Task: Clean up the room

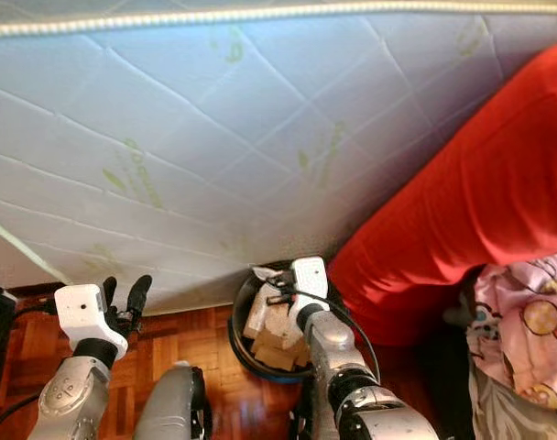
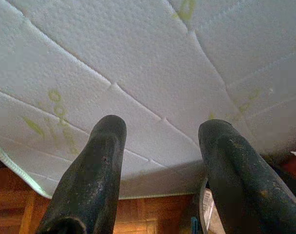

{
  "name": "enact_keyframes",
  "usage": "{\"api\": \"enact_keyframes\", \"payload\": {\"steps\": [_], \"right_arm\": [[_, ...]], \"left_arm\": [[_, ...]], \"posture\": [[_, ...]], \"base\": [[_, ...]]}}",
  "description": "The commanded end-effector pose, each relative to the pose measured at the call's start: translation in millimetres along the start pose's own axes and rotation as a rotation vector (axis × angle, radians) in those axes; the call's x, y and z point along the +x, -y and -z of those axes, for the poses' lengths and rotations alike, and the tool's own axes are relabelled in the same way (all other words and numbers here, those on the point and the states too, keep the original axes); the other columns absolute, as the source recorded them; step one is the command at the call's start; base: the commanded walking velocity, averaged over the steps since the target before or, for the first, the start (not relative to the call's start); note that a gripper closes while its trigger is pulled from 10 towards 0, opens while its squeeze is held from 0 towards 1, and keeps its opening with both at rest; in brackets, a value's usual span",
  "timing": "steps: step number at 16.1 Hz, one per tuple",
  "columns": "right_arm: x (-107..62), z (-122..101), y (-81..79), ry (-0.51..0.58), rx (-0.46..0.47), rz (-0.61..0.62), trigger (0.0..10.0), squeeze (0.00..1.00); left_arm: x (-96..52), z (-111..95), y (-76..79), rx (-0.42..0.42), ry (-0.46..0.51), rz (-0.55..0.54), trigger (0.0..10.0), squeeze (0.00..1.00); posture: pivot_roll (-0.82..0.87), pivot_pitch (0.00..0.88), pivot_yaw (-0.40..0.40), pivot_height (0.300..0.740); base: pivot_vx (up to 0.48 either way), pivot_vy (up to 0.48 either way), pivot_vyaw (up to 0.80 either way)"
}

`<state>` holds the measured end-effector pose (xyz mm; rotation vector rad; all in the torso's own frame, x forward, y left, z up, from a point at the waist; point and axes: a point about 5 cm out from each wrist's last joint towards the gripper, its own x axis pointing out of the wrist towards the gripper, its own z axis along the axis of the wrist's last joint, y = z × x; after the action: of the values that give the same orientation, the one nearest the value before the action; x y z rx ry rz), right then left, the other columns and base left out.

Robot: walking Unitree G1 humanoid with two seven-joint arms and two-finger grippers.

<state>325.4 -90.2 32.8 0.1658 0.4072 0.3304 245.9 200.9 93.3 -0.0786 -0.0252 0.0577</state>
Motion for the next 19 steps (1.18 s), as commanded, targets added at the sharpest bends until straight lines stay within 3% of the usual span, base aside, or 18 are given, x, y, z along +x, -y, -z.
{"api": "enact_keyframes", "payload": {"steps": [1,6,10,13,19], "right_arm": [[-1.0,5,2.7,-0.026,0.021,0.031,10.0,0.00],[3.4,-7,3.9,-0.018,0.040,0.065,10.0,0.00],[5.4,-14,6.8,-0.010,0.061,0.105,10.0,0.00],[3.3,-15,17.6,-0.025,0.012,0.194,10.0,0.00],[-4.8,-7,36.9,-0.057,-0.026,0.302,10.0,0.00]], "left_arm": [[-4.6,3,2.6,-0.004,-0.024,0.002,10.0,0.00],[-4.6,3,-1.7,0.040,-0.051,0.006,10.0,0.00],[-7.5,-7,7.2,0.043,-0.032,0.027,10.0,0.00],[-14.3,-11,16.3,0.106,-0.030,0.081,10.0,0.00],[-23.4,-11,20.6,0.089,-0.044,0.074,10.0,0.00]], "posture": [[0.18,0.348,-0.084,0.642],[0.20,0.404,-0.090,0.642],[0.22,0.431,-0.095,0.642],[0.22,0.463,-0.101,0.642],[0.22,0.496,-0.106,0.642]], "base": [[0.000,0.000,0.00],[0.000,0.000,0.00],[0.000,0.000,0.00],[0.000,0.000,0.00],[0.000,0.000,0.00]]}}
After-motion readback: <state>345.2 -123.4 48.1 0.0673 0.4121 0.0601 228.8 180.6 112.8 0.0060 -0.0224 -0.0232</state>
